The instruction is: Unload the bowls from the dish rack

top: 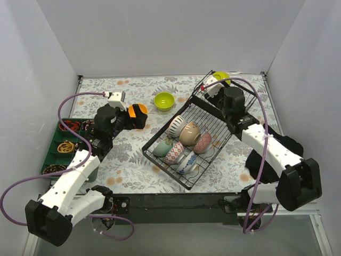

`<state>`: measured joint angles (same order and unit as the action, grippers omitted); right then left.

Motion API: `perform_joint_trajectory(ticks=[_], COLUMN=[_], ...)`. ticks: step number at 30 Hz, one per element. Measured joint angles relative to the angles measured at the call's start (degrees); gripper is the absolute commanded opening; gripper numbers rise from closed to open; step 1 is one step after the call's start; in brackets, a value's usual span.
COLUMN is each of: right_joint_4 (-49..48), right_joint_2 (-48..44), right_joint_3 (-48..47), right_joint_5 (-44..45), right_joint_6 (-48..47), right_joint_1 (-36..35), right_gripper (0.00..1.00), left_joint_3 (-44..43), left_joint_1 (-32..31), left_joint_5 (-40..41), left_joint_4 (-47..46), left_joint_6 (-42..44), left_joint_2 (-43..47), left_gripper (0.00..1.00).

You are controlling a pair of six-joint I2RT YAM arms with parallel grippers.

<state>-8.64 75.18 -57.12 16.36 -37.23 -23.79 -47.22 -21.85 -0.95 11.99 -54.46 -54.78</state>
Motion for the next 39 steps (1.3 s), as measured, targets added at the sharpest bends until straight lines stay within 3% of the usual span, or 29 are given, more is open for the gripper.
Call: perform_joint_trajectory(ticks=[14, 22, 29, 34, 39], right_joint_4=[-13.0, -30.6, -54.1, -59.9, -61.2], right_joint_2=[-5.5, -4.3, 4.9, 12.9, 15.8], right_joint_3=[13.5, 23.3, 27.4, 27.4, 27.0], right_joint_5=[20.5, 31.0, 35.7, 36.3, 36.3], right_joint_6=[-18.3, -32.2, -51.8, -63.4, -68.0], right_joint_1=[-27.5, -41.8, -48.9, -51.2, -53.0], right_gripper=[0.24, 0.23, 0.16, 0.16, 0.16], left_joint_3=[0.0, -0.1, -6.3, -13.0, -19.5], left_joint_1=[0.1, 0.3, 0.3, 0.3, 0.3], left_joint_5=[0.0, -0.5, -6.8, -12.1, -17.0], left_joint_4=[0.1, 0.1, 3.3, 4.9, 5.9], left_joint_6=[-1.1, -2.5, -5.9, -8.7, -11.1], left_joint_2=[-1.1, -1.9, -9.2, -13.0, -17.2], left_gripper=[0.98, 0.98, 0.98, 0.98, 0.98])
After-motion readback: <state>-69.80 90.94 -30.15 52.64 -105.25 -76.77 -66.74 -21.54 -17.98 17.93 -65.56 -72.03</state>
